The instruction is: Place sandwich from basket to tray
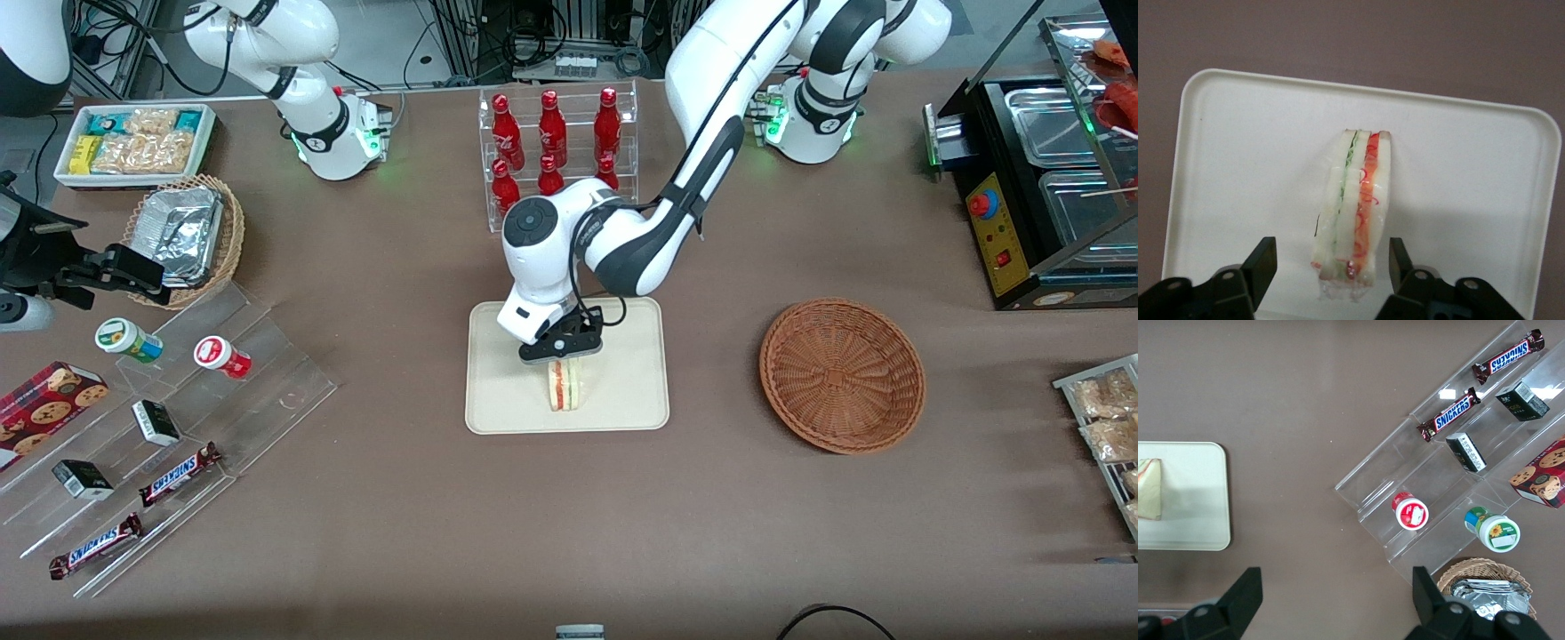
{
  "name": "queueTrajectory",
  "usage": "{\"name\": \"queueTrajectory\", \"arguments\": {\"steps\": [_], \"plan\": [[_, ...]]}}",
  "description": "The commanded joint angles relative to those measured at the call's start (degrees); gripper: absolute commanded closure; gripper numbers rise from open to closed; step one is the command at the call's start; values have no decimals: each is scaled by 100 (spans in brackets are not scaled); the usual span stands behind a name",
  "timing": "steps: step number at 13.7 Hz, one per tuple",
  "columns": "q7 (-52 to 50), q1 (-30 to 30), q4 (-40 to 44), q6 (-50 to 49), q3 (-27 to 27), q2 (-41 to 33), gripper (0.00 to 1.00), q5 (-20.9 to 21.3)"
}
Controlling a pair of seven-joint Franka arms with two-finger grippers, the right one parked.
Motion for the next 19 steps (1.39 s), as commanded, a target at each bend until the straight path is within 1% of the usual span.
{"name": "queueTrajectory", "arguments": {"steps": [1,3,5,8,10,11,13,15,19], "plan": [[-87,50,-32,-525,40,-504,1,48],[-26,409,-41,-929,31,-986,1,-14],[132,787,-41,-1447,31,-1443,1,-189],[956,1375,-58,-2300,31,-2068,1,-321],[1510,1728,-76,-2661,31,-2358,1,-339],[1826,1903,-85,-2811,31,-2499,1,-426],[2590,2316,-76,-3092,31,-2736,1,-558],[3320,2782,-59,-3382,31,-2948,1,-786],[4613,3573,-58,-3875,31,-3221,1,-875]]}}
